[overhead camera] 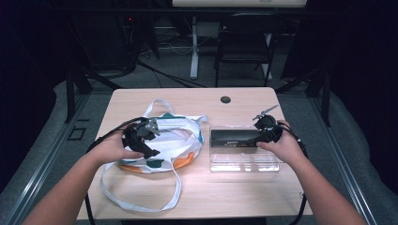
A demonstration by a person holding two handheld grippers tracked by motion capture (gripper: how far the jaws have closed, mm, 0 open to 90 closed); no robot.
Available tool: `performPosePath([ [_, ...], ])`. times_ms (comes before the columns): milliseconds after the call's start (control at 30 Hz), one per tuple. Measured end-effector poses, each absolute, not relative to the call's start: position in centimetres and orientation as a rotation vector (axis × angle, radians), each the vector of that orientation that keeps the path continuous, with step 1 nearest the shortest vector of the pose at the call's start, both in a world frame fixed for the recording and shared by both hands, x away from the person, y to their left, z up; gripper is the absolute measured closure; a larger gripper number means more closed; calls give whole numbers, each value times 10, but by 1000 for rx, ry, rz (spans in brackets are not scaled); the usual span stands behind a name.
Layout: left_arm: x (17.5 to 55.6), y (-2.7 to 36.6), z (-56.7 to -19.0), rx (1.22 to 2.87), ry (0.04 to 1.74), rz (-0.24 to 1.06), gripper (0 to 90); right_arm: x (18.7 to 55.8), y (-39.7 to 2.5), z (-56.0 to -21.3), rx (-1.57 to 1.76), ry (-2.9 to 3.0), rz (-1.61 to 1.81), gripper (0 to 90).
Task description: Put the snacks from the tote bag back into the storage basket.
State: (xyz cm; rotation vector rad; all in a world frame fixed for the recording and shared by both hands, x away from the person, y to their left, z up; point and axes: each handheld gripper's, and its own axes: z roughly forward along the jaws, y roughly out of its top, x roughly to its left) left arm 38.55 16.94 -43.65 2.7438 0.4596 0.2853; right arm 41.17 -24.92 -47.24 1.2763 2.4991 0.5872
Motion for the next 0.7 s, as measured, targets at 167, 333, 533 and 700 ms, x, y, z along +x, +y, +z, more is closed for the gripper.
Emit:
performPosePath([
  [167,382,176,-434,2704,518,284,382,402,-240,-461,1235,2484,651,398],
  [333,376,180,-429,2684,551,292,383,389,-231,-452,1176,2472,725,393],
  [533,370,188,-428,2617,632,283,384,371,-223,-444,1122,2468,823,391],
  [700,366,198,-434,2564,674,282,384,355,-218,-445,1096,2439,903,391],
])
